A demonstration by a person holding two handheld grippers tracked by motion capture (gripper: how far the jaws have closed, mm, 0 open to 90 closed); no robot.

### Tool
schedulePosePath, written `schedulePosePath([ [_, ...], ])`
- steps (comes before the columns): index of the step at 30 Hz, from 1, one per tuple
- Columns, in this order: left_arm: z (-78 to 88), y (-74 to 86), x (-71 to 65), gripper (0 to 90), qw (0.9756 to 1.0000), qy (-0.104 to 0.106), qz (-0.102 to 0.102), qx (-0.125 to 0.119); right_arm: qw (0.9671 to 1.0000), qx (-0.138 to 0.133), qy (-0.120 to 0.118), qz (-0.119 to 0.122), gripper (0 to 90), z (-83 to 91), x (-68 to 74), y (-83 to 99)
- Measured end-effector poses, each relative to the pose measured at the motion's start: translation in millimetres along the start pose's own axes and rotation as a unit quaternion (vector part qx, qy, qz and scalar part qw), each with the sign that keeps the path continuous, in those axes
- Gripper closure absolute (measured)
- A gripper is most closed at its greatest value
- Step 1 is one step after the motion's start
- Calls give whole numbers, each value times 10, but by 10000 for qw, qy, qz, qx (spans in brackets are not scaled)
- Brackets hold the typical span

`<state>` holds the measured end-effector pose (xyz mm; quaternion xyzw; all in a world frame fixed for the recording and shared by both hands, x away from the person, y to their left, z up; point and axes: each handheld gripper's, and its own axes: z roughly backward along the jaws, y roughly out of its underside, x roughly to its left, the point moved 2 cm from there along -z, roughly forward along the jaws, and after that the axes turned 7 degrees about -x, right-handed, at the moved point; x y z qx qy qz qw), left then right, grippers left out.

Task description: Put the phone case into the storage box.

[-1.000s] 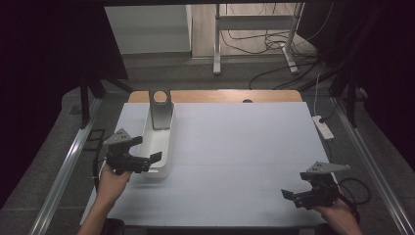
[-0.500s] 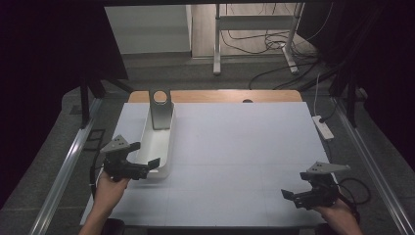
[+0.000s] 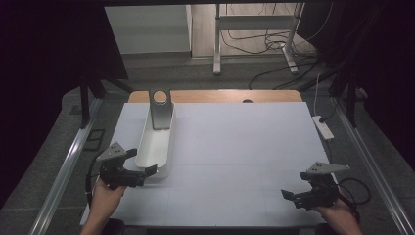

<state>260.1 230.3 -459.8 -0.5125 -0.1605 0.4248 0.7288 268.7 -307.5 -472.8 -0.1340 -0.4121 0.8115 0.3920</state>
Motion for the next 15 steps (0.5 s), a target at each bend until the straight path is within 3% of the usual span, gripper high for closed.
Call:
schedulePosePath([
  [15, 105, 85, -66, 0, 10000, -70, -10, 21, 10000, -8, 1, 7, 27, 1, 0, 0],
])
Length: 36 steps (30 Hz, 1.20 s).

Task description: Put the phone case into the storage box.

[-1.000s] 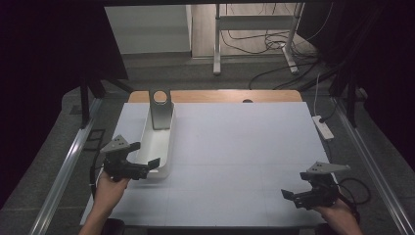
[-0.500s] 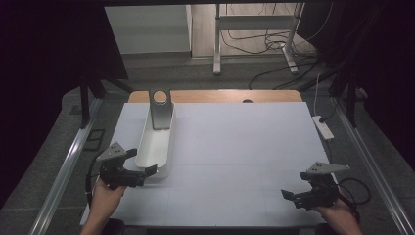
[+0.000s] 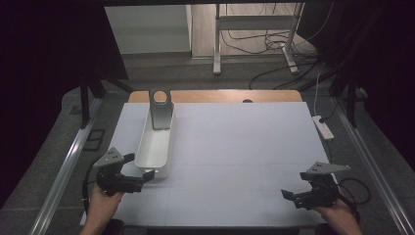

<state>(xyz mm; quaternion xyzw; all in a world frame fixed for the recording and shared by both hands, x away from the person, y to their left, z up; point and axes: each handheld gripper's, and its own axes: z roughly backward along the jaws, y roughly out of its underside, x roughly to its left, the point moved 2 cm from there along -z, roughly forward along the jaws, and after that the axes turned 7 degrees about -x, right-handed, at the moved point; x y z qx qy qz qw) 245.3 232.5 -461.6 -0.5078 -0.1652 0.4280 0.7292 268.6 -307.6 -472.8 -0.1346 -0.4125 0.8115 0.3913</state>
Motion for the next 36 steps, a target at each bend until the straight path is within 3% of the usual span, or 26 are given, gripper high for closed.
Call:
schedulePosePath([
  [22, 226, 185, -20, 0, 9998, -142, 136, 53, 10000, 2, 14, -5, 27, 0, 1, 0],
  [36, 325, 308, -41, 0, 9992, -297, 122, 219, 10000, 4, 31, -36, 26, -1, 0, -2],
])
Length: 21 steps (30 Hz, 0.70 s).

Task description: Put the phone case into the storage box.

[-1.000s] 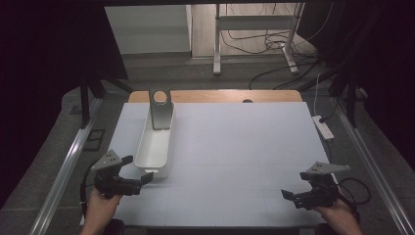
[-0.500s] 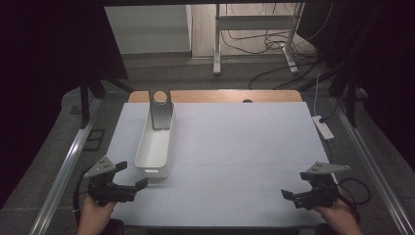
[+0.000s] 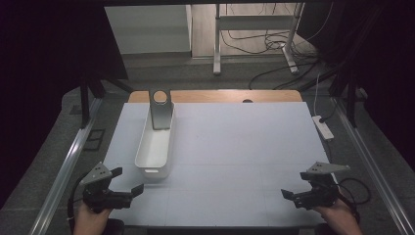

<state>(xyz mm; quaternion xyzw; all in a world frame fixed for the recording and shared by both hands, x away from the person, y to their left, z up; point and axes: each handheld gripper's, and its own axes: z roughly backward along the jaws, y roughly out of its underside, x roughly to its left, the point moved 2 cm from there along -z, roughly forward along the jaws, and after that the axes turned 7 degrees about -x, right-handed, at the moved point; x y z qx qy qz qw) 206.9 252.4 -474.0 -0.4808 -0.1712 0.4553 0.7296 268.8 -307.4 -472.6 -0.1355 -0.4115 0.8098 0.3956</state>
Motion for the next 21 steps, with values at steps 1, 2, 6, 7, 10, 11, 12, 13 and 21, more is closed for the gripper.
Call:
schedulePosePath([
  [1, 0, 0, 0, 0, 10000, 0, 0, 0, 10000, 0, 1, -2, 26, 0, 0, 0],
  [2, 1, 11, -4, 0, 10000, -6, -3, 24, 10000, 0, 1, -2, 26, 0, 0, 0],
  [6, -3, 42, -21, 0, 10000, -25, -17, 91, 10000, -4, 8, -2, 26, 2, 0, 0],
  [7, -6, 49, -29, 0, 9999, -21, -26, 114, 10000, -4, 9, -3, 26, 2, -1, 0],
  [10, -13, 59, -46, 0, 9999, -23, -36, 151, 10000, -11, 12, 2, 26, 3, -3, 1],
  [11, -22, 72, -64, 0, 9998, -26, -75, 201, 10000, -13, 12, 2, 25, 4, -3, 1],
  [12, -26, 80, -72, 0, 9997, -14, -83, 229, 10000, -13, 12, 2, 26, 4, -3, 1],
  [13, -32, 87, -81, 0, 9997, -5, -82, 247, 10000, -14, 12, 1, 26, 4, -3, 1],
  [21, -65, 88, -121, 0, 9988, -102, -222, 425, 10000, -10, 8, 6, 26, 3, -2, 1],
])
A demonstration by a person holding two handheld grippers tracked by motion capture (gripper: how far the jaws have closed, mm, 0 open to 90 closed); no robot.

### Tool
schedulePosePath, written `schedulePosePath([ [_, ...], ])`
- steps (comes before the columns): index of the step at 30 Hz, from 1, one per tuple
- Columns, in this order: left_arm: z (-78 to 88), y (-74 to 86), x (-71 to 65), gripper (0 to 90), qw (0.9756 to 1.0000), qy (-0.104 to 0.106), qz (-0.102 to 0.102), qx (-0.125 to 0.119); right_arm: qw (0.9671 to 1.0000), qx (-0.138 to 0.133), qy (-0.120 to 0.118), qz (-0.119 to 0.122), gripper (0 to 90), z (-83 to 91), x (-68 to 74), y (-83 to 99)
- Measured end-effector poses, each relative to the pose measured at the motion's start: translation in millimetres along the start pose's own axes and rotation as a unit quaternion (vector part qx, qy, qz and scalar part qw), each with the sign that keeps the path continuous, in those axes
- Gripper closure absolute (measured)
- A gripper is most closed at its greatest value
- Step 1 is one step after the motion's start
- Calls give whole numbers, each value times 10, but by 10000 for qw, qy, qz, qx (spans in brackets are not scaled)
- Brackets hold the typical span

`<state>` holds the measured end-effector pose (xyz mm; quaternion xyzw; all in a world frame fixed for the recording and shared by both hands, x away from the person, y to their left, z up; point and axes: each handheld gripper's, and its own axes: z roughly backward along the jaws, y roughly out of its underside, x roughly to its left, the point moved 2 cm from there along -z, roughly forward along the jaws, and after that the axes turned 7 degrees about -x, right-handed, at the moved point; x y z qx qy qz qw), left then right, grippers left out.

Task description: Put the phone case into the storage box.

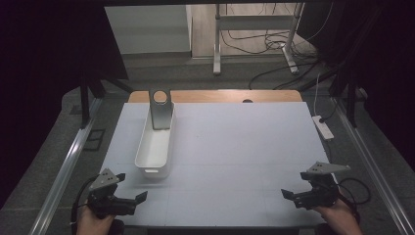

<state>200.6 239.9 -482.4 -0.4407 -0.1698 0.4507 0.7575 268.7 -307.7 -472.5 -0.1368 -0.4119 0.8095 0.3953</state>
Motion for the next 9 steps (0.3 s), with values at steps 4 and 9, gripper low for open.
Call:
schedulePosePath([
  [4, -28, -1, 8, 0, 9999, -4, 43, 129, 10000, 5, -3, -6, 25, 0, 3, -1],
  [9, -37, -5, -2, 0, 9999, -29, 31, 162, 10000, 7, -3, 23, 25, -2, 0, 2],
])
